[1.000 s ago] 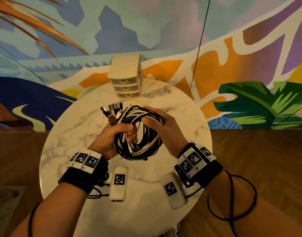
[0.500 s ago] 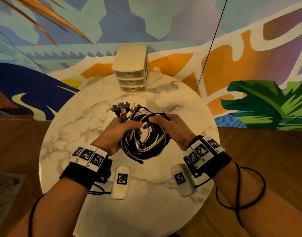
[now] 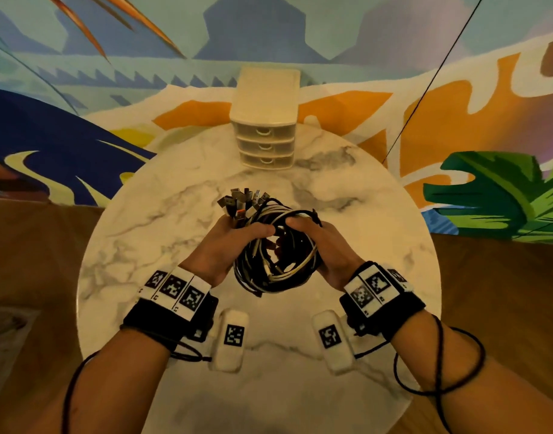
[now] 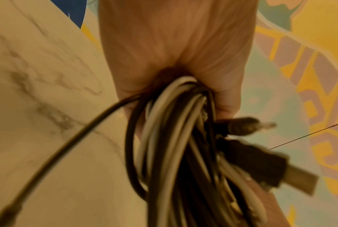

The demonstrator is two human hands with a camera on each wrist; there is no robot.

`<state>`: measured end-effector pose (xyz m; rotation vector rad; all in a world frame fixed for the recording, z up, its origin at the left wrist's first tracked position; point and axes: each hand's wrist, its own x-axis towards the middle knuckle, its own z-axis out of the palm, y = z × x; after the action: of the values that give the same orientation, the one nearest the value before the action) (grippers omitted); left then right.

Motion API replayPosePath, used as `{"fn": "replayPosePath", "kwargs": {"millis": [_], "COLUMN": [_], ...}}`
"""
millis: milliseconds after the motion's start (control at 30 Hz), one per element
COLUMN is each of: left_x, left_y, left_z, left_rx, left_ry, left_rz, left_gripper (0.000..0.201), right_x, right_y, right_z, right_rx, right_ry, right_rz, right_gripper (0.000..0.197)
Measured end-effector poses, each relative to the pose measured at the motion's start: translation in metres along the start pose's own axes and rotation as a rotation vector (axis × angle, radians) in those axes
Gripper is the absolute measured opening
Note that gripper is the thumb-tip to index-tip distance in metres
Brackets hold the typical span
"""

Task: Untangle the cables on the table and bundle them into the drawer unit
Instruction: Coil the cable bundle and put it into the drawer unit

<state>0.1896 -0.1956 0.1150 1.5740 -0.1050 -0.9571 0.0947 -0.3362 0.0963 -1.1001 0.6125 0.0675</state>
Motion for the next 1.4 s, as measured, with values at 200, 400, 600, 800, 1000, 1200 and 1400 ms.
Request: {"fn": "replayPosePath", "kwargs": {"millis": [200, 400, 600, 800, 1000, 1200, 1400], "left_x": [0.008, 0.012, 0.023, 0.031, 0.046, 0.044, 0.044], "left_y": [-0.004, -0.013, -0.011, -0.009, 0.009, -0.004, -0.018], "left_z": [-0.027, -0.028, -0.031, -0.029, -0.042, -0.036, -0.039], "left_rx": [-0.014, -0.183, -0.222, -0.336, -0.553, -0.573, -0.503], "left_ry": [-0.038, -0.012, -0.040, 0.015, 0.123, 0.133, 0.092], "left_rz": [-0.069, -0.031, 0.001, 0.018, 0.114, 0.119, 0.105], "left_gripper": [0.035, 0.035, 0.045, 0.037, 0.035, 0.040, 0.036], "right_x": [0.017, 0.028, 0.039, 0.049, 0.038, 0.052, 0.054], "right_y": [0.005, -0.004, -0.007, -0.004, 0.046, 0.037, 0.030], "right_z": [0.020, 0.026, 0.017, 0.021, 0.029, 0.057, 0.052], "right_rx": [-0.032, -0.116, -0.085, 0.005, -0.039, 0.339, 0.288], "right_ry": [0.078, 0.115, 0.046, 0.002, 0.179, 0.066, 0.024], "right_rz": [-0.061, -0.139, -0.048, -0.065, 0.330, 0.163, 0.043], "right_gripper": [0.027, 0.020, 0.032, 0.058, 0.068, 0.065, 0.065]}}
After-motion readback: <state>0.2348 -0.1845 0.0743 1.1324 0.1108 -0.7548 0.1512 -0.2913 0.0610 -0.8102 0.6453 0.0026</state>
